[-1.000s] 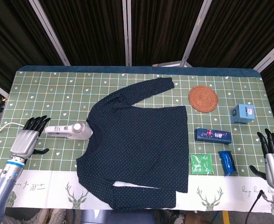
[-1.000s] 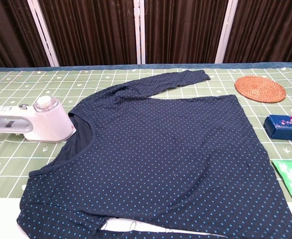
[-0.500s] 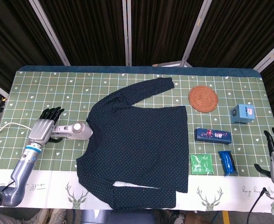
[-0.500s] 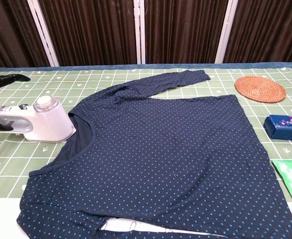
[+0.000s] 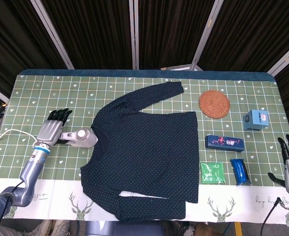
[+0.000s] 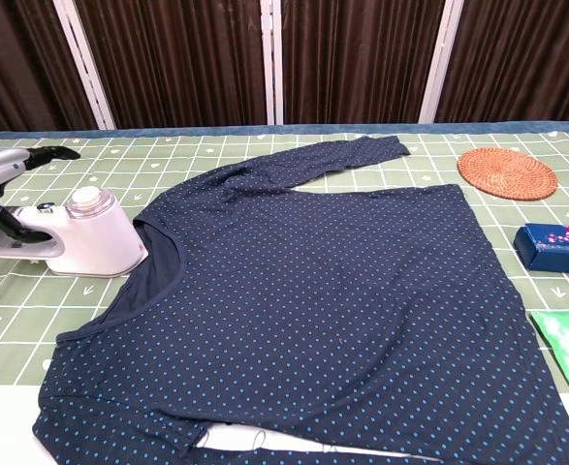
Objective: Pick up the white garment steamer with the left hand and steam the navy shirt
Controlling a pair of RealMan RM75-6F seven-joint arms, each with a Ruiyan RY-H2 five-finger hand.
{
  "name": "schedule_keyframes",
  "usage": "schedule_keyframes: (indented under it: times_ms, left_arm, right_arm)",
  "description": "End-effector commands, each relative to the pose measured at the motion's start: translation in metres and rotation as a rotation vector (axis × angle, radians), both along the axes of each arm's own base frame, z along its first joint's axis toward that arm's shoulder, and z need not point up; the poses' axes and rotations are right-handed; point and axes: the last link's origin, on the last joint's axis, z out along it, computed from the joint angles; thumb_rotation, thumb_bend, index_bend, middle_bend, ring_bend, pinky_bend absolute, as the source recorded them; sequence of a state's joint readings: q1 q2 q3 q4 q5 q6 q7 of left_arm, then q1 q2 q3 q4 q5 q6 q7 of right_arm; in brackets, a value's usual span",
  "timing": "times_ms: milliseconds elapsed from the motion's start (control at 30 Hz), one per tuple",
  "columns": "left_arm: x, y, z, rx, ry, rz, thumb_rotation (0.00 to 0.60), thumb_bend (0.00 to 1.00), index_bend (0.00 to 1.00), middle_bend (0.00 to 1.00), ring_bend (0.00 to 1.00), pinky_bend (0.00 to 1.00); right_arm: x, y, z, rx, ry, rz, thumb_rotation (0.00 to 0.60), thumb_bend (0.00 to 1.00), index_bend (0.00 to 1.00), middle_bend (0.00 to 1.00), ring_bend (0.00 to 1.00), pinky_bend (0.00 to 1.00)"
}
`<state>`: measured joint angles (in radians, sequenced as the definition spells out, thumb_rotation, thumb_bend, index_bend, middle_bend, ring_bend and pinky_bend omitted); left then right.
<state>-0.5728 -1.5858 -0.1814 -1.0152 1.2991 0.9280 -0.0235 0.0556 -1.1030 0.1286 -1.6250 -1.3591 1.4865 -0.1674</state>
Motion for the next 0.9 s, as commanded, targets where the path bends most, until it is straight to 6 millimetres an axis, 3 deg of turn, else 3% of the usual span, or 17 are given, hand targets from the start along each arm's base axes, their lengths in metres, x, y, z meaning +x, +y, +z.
schedule_keyframes:
  times_ms: [33, 67, 133, 200, 233, 300, 367, 467, 667, 900]
  left_arm:
    - [0.002, 0.003, -0.003, 0.0, -0.006, -0.005, 0.6, 0.25, 0.0, 0.0, 0.0, 0.0]
    - [0.002, 0.004, -0.003, 0.003, -0.005, -0.007, 0.6, 0.25, 0.0, 0.0, 0.01, 0.0]
    - [0.002, 0.006, -0.005, 0.003, 0.0, -0.007, 0.6, 0.25, 0.03, 0.11, 0.09, 0.06]
    - [0.003, 0.007, -0.006, 0.007, 0.001, -0.011, 0.6, 0.25, 0.17, 0.39, 0.31, 0.28]
    - [0.003, 0.008, -0.006, 0.013, 0.003, -0.018, 0.6, 0.25, 0.24, 0.47, 0.38, 0.37]
    - [0.003, 0.008, -0.007, 0.025, 0.016, -0.034, 0.6, 0.26, 0.37, 0.59, 0.5, 0.56]
    - [0.002, 0.008, -0.008, 0.025, 0.02, -0.041, 0.6, 0.26, 0.48, 0.67, 0.58, 0.68]
    - [0.002, 0.007, -0.008, 0.016, 0.026, -0.054, 0.6, 0.27, 0.61, 0.77, 0.66, 0.79]
    - [0.002, 0.005, -0.005, 0.006, -0.007, -0.074, 0.6, 0.32, 0.78, 0.89, 0.78, 0.93]
    - [0.012, 0.0, 0.004, -0.012, -0.106, -0.113, 0.6, 0.37, 0.85, 0.91, 0.81, 0.99]
  right_arm:
    - [0.0, 0.0, 0.0, 0.0, 0.0, -0.002, 0.6, 0.0, 0.0, 0.0, 0.0, 0.0]
    - [-0.001, -0.001, 0.0, 0.0, 0.002, -0.005, 0.6, 0.0, 0.0, 0.0, 0.0, 0.0]
    - [-0.001, -0.001, 0.0, -0.001, 0.004, -0.006, 0.6, 0.0, 0.0, 0.0, 0.0, 0.0]
    - [0.0, -0.001, -0.001, -0.001, 0.005, -0.006, 0.6, 0.0, 0.0, 0.0, 0.0, 0.0]
    - [-0.001, -0.001, -0.001, -0.001, 0.006, -0.007, 0.6, 0.0, 0.0, 0.0, 0.0, 0.0]
    - [-0.001, -0.001, -0.001, 0.0, 0.01, -0.009, 0.6, 0.0, 0.0, 0.0, 0.0, 0.0]
    - [-0.001, -0.001, -0.002, 0.002, 0.01, -0.011, 0.6, 0.0, 0.0, 0.0, 0.0, 0.0]
    - [-0.001, -0.002, -0.003, 0.006, 0.013, -0.012, 0.6, 0.0, 0.0, 0.0, 0.0, 0.0]
    - [-0.002, -0.002, -0.004, 0.011, 0.014, -0.018, 0.6, 0.0, 0.0, 0.0, 0.0, 0.0]
    - [-0.001, -0.002, -0.005, 0.016, 0.016, -0.017, 0.6, 0.0, 0.0, 0.0, 0.0, 0.0]
